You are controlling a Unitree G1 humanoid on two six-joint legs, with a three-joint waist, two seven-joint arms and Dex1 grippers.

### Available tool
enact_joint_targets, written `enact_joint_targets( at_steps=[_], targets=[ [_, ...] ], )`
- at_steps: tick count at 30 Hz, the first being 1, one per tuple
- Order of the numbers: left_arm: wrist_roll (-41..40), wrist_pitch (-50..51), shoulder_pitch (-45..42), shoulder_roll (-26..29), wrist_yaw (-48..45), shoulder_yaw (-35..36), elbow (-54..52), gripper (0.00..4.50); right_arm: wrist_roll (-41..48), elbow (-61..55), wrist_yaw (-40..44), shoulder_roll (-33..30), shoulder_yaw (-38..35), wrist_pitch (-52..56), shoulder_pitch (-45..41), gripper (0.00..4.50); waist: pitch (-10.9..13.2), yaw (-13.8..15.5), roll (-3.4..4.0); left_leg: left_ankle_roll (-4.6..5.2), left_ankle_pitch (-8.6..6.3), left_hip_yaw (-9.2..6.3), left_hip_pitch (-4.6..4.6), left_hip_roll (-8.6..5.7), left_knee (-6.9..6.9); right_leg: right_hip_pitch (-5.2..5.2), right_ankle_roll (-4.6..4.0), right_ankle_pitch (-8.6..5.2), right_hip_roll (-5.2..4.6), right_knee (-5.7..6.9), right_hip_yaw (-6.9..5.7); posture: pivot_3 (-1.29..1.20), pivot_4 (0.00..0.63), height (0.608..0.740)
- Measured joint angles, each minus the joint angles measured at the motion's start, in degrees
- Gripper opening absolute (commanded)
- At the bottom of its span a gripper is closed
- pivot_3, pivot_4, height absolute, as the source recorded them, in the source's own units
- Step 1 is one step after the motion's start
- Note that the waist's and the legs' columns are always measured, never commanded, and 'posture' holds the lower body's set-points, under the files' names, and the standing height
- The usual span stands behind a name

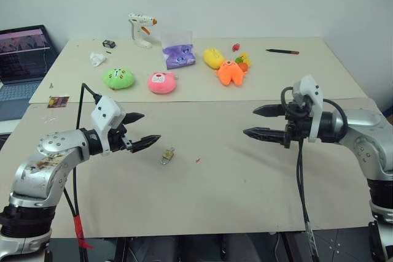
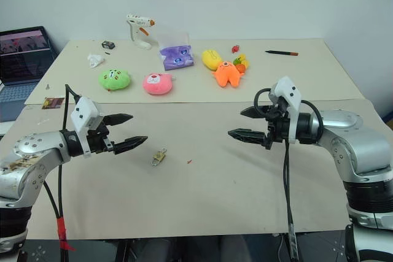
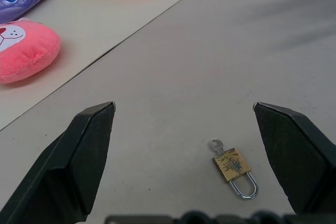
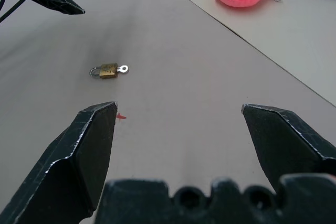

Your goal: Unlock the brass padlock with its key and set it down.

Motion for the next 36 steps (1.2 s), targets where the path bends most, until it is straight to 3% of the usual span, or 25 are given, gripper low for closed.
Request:
enact_joint_targets(
  at_steps=[9,15,20,29,36],
  targets=[
    [-6.01,4.06,1.07,-2.75,3.1,4.38,-4.21,4.5,-0.18,0.77,0.04,1.27,0.84,-0.2,-1.12,4.47,0.0,-0.06,0.0,-0.01,0.0,-0.01,0.0,0.01,0.0,-0.01,0.0,0.01,0.0,0.0,0.01,0.0,0.15,0.739],
    [-8.88,4.17,6.0,-4.25,4.43,7.19,-7.43,4.5,-0.94,1.82,0.04,3.82,3.14,-0.52,-1.43,4.47,0.0,-0.02,-0.01,-0.01,0.0,0.0,0.01,0.01,0.01,0.01,-0.02,0.02,-0.01,0.0,0.01,0.0,0.15,0.739],
    [-6.64,5.2,13.83,-8.5,13.28,7.05,-13.64,4.5,-2.1,2.0,-0.19,6.11,5.18,-0.83,-1.56,4.47,0.0,-0.02,-0.01,-0.04,-0.02,-0.02,-0.03,0.02,0.0,-0.03,-0.02,0.02,-0.01,-0.03,0.02,0.0,0.15,0.739],
    [-4.32,7.25,22.58,-15.18,25.34,3.61,-23.87,4.5,-3.37,2.43,0.37,7.91,7.4,-1.41,-1.59,4.47,-0.04,0.42,-0.06,-0.06,-0.04,-0.03,0.05,0.01,0.0,0.03,-0.05,0.05,0.0,-0.01,0.02,0.0,0.15,0.739],
    [3.65,6.4,23.58,-21.58,33.16,-6.61,-22.57,4.5,-4.65,4.65,1.36,8.12,7.55,-3.32,-2.05,4.47,-0.05,0.76,-0.06,-0.06,-0.04,-0.04,0.11,0.01,-0.02,0.12,-0.05,0.05,0.03,-0.04,0.01,0.0,0.15,0.739]
  ],
)
